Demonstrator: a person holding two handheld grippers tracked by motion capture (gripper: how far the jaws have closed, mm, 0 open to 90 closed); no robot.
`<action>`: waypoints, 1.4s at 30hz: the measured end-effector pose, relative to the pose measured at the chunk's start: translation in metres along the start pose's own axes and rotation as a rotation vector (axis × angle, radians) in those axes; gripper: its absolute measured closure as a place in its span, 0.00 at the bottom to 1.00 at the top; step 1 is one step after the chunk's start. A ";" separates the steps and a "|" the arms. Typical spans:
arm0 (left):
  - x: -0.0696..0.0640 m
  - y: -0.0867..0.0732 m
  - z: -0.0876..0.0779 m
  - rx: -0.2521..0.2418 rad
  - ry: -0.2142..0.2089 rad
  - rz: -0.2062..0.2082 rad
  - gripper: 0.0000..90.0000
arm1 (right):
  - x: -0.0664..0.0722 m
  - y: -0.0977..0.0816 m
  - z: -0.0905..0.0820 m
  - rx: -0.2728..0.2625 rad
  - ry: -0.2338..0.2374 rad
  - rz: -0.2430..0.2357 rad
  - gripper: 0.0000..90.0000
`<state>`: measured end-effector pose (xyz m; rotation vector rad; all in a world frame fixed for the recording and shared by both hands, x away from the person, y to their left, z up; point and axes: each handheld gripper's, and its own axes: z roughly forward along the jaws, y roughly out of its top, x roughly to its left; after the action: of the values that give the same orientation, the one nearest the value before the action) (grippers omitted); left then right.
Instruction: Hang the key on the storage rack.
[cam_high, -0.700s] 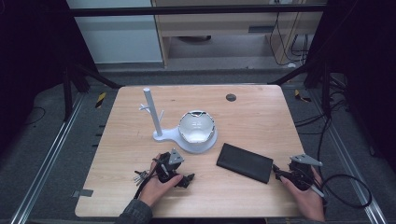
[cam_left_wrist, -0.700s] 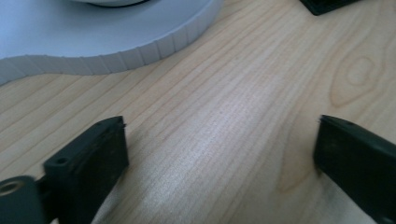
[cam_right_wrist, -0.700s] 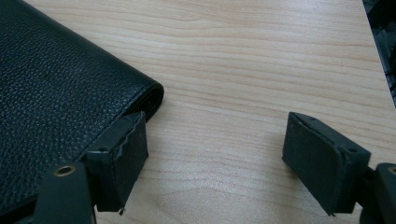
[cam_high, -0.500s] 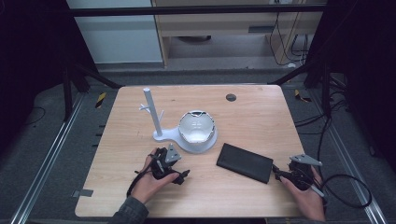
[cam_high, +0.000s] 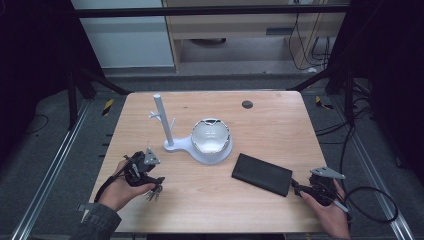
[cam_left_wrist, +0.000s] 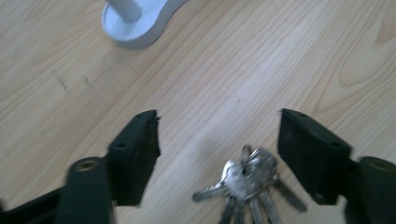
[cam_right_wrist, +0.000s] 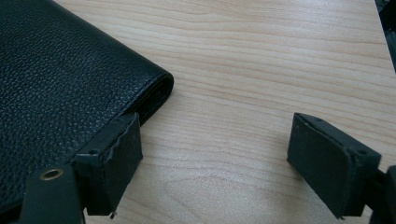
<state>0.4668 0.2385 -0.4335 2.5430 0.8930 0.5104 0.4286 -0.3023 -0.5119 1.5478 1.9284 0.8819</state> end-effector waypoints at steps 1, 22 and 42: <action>0.000 -0.002 0.001 0.015 -0.004 0.006 0.40 | 0.000 0.000 0.000 -0.001 0.001 0.000 0.20; -0.003 -0.031 0.022 0.094 -0.104 0.041 0.41 | -0.001 -0.001 -0.001 0.001 -0.001 0.003 0.20; -0.002 -0.031 0.024 0.124 -0.185 -0.030 0.73 | -0.001 -0.001 -0.001 0.002 -0.001 0.000 0.20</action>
<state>0.4607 0.2533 -0.4689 2.6311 0.9188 0.2116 0.4269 -0.3037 -0.5119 1.5496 1.9290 0.8788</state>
